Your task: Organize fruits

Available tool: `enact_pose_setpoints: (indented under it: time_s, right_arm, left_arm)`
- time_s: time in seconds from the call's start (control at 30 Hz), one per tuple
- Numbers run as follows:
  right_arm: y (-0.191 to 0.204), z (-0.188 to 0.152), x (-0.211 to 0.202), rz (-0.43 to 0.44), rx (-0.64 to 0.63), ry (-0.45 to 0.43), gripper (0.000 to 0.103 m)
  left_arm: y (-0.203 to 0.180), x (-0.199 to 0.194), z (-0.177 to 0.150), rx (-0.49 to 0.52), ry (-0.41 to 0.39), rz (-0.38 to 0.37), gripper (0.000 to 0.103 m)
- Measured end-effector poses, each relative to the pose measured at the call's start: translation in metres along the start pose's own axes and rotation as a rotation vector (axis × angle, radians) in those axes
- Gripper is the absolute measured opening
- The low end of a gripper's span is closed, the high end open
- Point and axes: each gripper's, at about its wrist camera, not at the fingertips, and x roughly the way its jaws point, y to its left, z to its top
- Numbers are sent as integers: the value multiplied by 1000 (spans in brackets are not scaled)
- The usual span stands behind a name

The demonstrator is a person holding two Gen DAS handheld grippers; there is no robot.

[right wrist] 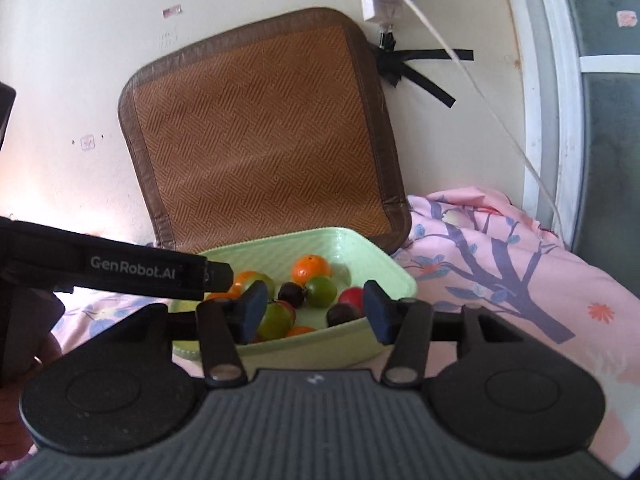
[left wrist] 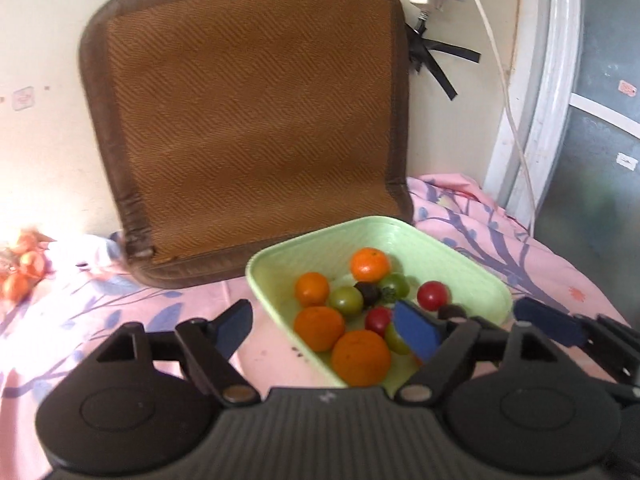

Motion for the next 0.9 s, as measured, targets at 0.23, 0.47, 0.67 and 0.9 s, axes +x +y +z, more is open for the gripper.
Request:
enact_pose_setpoints:
  time_s: [0.23,0.47,0.67,0.9]
  right_arm:
    - [2,-17,-46,-11,125,-11,56]
    - [23,-46,-77,-8,134,48,56]
    - [42,-64,-84,20,134,122,56]
    - [59,-72,-91,28,116,139,58]
  left_arm:
    - [2,-49,-16,-11,-70,100,103]
    - [5,-94,-37,-30,-100,124,103]
    - [7,-125,-51,-10,-135,127,103]
    - [9,-143,-64,-2,-162,160,103]
